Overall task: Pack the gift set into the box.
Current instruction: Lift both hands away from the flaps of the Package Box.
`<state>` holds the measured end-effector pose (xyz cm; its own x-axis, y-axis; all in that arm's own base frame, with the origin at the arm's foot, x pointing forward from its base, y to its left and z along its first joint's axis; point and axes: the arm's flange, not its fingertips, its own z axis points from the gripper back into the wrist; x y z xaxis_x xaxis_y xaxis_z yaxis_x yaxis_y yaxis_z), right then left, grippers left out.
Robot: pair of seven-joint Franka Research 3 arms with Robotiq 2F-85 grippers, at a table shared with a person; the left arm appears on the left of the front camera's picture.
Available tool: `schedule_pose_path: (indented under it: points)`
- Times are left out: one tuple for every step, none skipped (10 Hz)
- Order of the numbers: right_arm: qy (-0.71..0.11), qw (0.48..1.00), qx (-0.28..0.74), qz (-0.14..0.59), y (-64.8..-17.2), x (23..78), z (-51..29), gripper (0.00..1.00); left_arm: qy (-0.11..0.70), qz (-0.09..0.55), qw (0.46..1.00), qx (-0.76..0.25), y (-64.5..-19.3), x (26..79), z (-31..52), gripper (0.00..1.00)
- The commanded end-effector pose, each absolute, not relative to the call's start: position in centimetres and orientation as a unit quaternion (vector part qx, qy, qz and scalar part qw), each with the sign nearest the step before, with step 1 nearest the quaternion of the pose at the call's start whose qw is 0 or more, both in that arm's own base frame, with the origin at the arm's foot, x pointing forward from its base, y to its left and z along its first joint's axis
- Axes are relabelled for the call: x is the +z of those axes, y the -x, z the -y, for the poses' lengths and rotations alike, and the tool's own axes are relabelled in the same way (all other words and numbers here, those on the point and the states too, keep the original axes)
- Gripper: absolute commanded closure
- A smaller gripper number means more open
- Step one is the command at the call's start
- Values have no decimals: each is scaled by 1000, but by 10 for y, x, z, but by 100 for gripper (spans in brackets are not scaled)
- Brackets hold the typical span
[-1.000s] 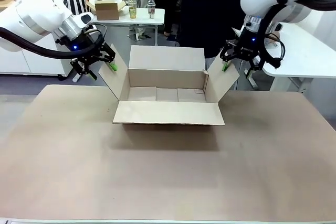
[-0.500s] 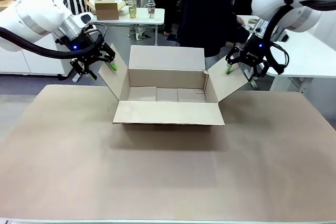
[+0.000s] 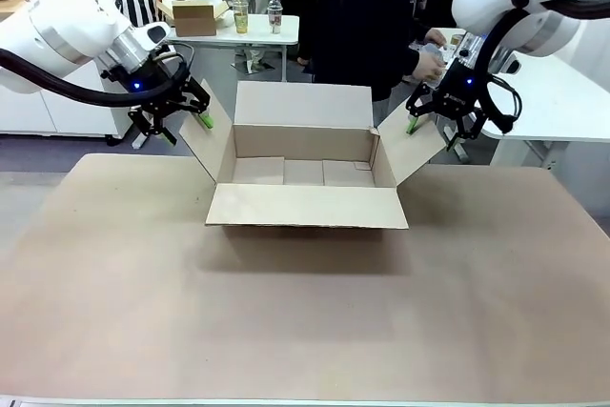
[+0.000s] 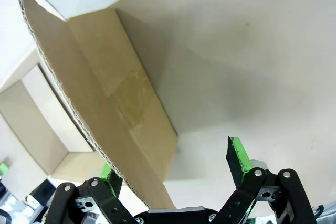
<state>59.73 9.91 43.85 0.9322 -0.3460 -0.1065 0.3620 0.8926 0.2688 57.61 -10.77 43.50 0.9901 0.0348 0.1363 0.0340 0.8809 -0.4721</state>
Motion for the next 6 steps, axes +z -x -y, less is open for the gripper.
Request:
schedule_pose_path:
  points:
    - [-132, 974, -185, -25, -596, 442, -99, 0, 238, 72, 969, 7, -575, 436, 107, 0]
    - [-132, 974, -185, -25, -596, 442, -99, 0, 238, 72, 969, 7, -575, 436, 107, 0]
    - [-132, 974, -185, -25, -596, 442, -99, 0, 238, 72, 969, 7, -575, 436, 107, 0]
    - [-132, 974, -185, -25, -596, 442, -99, 0, 238, 72, 969, 7, -575, 436, 107, 0]
    - [-132, 974, -185, -25, -596, 442, -99, 0, 238, 72, 969, 7, -575, 436, 107, 0]
    - [-132, 974, -185, -25, -596, 442, -99, 0, 238, 72, 969, 7, -575, 436, 107, 0]
